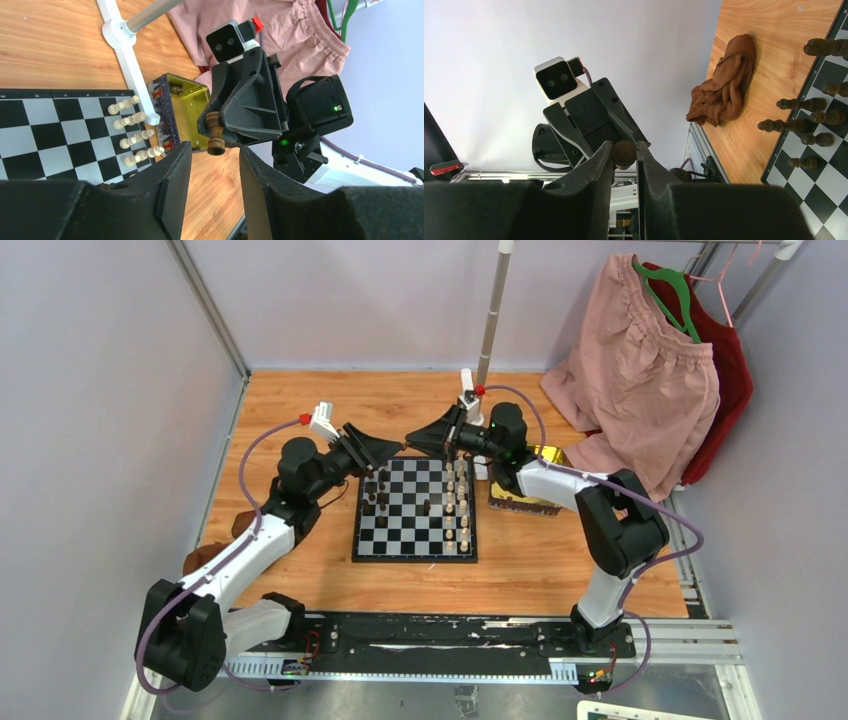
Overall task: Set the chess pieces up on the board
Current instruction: Place the chess piece on the chessboard.
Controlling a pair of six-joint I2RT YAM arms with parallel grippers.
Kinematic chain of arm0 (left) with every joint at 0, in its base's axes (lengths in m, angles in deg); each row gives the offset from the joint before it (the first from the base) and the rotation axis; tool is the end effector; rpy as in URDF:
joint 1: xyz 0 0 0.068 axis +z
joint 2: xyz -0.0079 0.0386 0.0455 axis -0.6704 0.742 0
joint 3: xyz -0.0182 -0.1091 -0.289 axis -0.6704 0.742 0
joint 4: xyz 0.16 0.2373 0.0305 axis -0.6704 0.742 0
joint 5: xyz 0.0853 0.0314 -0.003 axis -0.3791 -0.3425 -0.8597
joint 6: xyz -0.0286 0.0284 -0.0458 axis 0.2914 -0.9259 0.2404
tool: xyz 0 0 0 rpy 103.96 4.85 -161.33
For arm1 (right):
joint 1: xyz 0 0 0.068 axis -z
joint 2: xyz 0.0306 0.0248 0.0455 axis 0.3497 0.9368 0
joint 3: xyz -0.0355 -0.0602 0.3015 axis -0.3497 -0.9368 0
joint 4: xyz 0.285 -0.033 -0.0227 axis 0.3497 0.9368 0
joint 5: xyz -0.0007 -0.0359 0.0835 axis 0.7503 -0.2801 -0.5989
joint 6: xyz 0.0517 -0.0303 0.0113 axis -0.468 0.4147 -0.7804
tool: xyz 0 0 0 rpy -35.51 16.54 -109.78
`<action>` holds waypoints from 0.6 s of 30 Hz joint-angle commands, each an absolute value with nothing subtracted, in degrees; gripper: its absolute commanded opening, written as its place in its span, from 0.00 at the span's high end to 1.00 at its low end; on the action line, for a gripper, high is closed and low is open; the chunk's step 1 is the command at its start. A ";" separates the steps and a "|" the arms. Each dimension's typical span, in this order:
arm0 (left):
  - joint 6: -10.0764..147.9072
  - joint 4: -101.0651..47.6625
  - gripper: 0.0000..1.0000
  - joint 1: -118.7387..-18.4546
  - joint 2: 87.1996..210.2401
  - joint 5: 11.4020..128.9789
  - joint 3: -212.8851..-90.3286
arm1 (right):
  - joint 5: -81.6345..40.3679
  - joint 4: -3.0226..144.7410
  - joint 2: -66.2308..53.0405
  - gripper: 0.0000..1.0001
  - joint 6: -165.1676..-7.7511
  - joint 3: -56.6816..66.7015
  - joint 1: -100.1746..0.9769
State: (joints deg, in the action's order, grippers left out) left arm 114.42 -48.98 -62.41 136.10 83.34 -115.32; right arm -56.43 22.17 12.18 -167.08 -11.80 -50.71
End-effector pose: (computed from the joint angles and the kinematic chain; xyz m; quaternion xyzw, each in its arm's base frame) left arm 0.2465 -0.1089 0.3067 -0.1021 0.7142 -0.5295 0.4463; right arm 0.3499 0.2402 0.2900 0.0510 0.6728 0.7225 0.1506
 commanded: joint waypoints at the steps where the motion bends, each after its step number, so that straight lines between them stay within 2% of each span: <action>1: 114.88 -51.99 0.55 -61.96 136.77 84.65 -116.36 | -56.14 19.38 13.32 1.00 -167.36 -10.64 -51.70; 18: 115.61 -54.19 0.58 -62.05 138.98 86.26 -116.49 | -56.29 19.40 14.68 1.00 -167.83 -8.70 -52.54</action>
